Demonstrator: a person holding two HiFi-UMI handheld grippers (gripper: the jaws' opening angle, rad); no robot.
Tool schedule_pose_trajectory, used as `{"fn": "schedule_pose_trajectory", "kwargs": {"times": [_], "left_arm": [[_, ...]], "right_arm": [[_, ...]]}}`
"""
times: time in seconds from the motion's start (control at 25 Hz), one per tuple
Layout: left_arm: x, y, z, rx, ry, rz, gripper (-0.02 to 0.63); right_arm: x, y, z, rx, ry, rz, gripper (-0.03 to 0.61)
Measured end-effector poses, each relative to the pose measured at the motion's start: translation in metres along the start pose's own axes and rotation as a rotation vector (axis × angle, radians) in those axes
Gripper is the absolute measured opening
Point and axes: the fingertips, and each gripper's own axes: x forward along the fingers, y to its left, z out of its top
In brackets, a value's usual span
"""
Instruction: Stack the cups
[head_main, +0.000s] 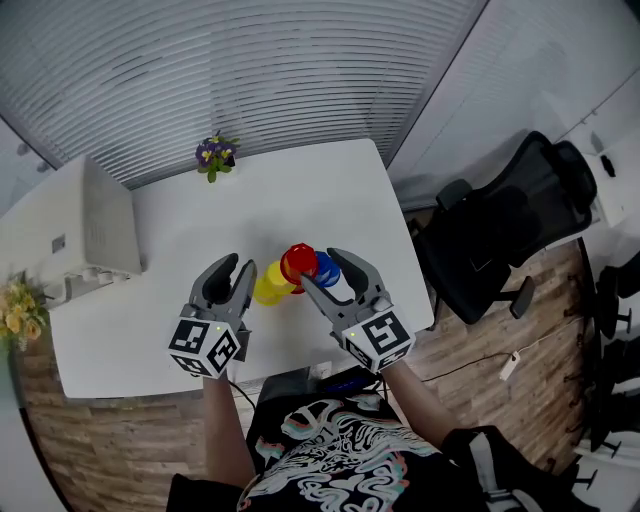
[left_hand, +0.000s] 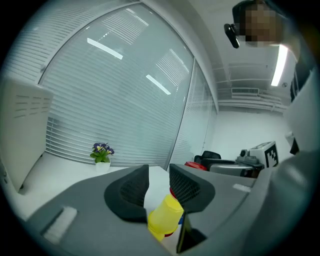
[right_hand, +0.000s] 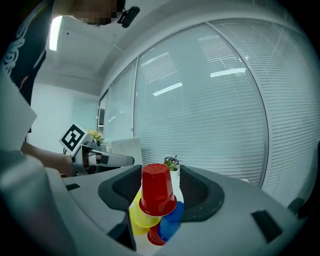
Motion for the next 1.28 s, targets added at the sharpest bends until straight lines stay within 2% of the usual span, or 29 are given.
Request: {"fn": "schedule_pose_trajectory", "kwargs": {"times": [0.16, 0.28, 0.48, 0.68, 0.92, 1.28], "left_arm": [[-0.012, -0.007, 0.009, -0.027, -0.05, 0.045, 0.067], [-0.017, -0.015, 0.007, -0.018, -0.058, 0.08, 0.018], [-0.023, -0.031, 0.001, 0.043, -0.052, 0.116, 0.002], [-0.025, -0.038, -0.005, 0.033, -0.041, 0.136, 0.002], [-0.029, -0.036, -0.007, 0.067, -0.029, 0.17, 0.002], [-0.026, -0.036, -0.01, 0.051, -0.026, 0.181, 0.002]], "right_arm": [[-0.023, -0.013, 0.008, 0.056, -0.047, -0.066, 0.148], [-0.039, -0.027, 0.008, 0.106, -0.065, -0.128, 0.003], [-0.054, -0.031, -0.001, 0.182, -0.051, -0.108, 0.003], [-0.06, -0.032, -0.006, 0.172, -0.035, -0.119, 0.003], [-0.059, -0.035, -0.011, 0.172, -0.02, -0.135, 0.003], [-0.061, -0.039, -0.016, 0.14, 0.013, -0.145, 0.002]]}}
